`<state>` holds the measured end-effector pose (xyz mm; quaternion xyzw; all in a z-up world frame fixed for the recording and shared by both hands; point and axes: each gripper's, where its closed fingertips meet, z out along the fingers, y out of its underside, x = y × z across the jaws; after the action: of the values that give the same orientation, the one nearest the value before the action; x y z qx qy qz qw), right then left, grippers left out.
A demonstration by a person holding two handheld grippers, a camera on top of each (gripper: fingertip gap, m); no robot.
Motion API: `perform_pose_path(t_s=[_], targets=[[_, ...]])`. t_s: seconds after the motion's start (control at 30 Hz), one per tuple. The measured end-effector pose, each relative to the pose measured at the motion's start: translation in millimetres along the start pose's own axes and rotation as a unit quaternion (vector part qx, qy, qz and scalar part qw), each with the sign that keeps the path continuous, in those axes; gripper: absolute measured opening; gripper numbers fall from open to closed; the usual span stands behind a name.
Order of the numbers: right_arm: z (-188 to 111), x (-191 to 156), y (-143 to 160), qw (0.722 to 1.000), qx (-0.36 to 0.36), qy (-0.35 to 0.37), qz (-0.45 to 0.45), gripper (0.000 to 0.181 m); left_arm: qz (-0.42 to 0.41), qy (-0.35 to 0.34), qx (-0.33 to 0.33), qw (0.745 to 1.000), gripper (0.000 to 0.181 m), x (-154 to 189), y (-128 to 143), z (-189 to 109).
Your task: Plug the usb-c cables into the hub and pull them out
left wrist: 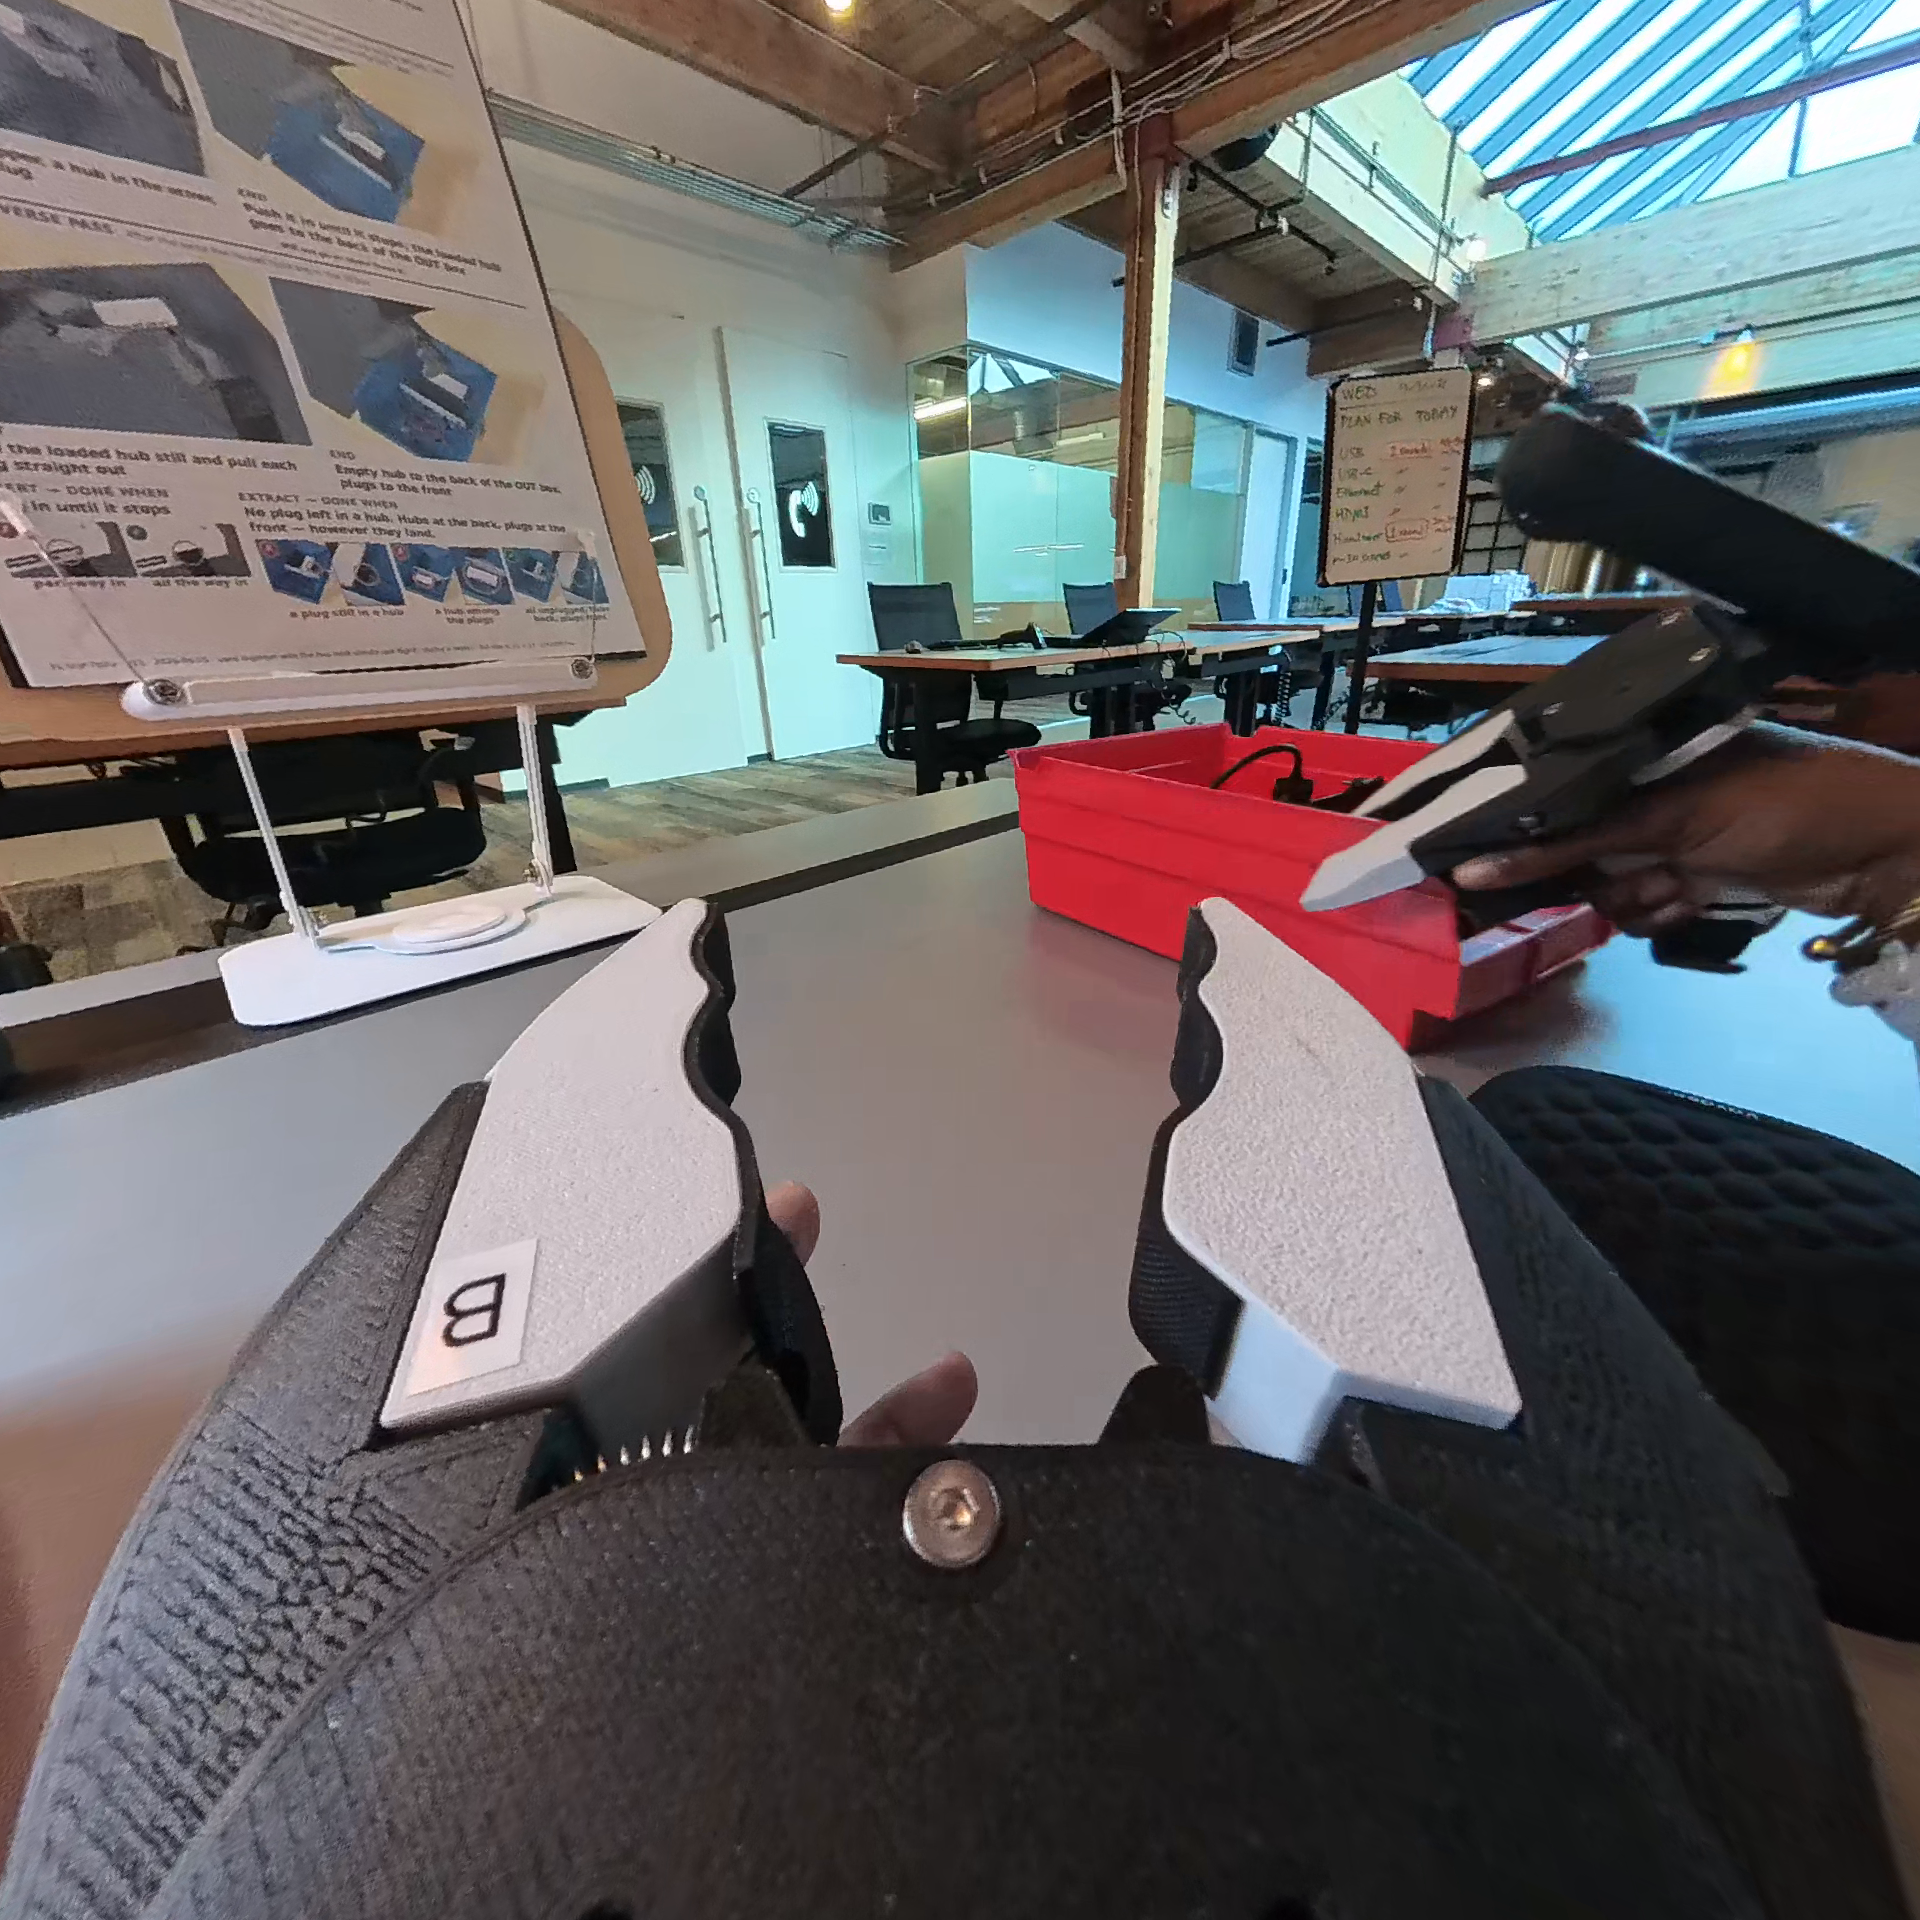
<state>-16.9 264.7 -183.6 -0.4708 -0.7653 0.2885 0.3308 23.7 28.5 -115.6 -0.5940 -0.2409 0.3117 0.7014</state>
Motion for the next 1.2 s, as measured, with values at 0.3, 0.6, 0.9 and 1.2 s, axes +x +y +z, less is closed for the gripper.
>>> perform_pose_path(t_s=[0.3,0.6,0.9,1.2], targets=[[28.5,-35.3,-34.1,0.995,0.060,0.072,0.017,0.029,0.011,0.016,0.002,1.000,0.081,6.2,-1.1,-0.3],[40.0,-104.6,-68.1,0.993,0.118,-0.011,0.014,0.026,-0.004,0.063,0.010,0.998,0.079,18.0,-13.2,-12.1],[47.1,-186.4,-98.9,0.986,0.154,-0.047,-0.036,0.028,0.101,0.134,0.039,0.985,0.077,23.2,-73.6,-65.8],[43.5,-278.4,-122.8,0.975,0.173,-0.094,-0.106,0.035,0.194,-0.219,-0.014,0.956,0.075,-143.2,-109.1,-182.9]])
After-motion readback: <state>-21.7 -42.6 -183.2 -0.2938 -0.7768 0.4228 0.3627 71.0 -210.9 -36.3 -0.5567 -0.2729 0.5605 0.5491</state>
